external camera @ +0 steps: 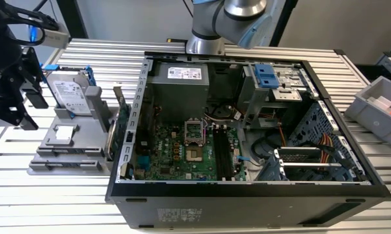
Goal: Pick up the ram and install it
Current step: 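Pick up the ram and move it above insertion slot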
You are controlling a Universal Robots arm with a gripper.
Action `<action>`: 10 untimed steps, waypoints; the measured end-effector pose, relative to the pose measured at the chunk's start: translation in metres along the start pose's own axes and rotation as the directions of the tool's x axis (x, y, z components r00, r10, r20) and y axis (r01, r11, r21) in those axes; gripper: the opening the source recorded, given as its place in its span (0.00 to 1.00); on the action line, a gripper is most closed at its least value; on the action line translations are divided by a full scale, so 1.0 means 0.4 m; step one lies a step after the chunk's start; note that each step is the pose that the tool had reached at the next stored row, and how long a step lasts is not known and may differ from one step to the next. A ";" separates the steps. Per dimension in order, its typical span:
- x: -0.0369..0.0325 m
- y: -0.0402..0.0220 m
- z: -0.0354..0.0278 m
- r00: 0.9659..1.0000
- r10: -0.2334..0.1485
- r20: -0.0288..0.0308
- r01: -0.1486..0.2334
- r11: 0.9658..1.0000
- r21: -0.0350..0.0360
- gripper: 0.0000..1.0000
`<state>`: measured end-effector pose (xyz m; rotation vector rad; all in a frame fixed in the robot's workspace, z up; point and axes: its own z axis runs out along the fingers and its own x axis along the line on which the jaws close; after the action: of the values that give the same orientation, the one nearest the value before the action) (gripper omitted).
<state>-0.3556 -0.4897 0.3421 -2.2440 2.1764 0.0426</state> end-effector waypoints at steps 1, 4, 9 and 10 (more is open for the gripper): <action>0.000 0.000 0.001 1.000 0.000 0.000 0.000 1.000 0.000 1.00; 0.000 0.000 0.004 1.000 0.000 0.000 0.000 1.000 0.000 1.00; 0.000 0.000 0.009 1.000 0.000 0.000 0.000 1.000 0.000 1.00; 0.000 0.000 0.011 1.000 0.000 0.000 0.000 1.000 0.000 1.00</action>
<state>-0.3556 -0.4897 0.3379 -2.2439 2.1763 0.0426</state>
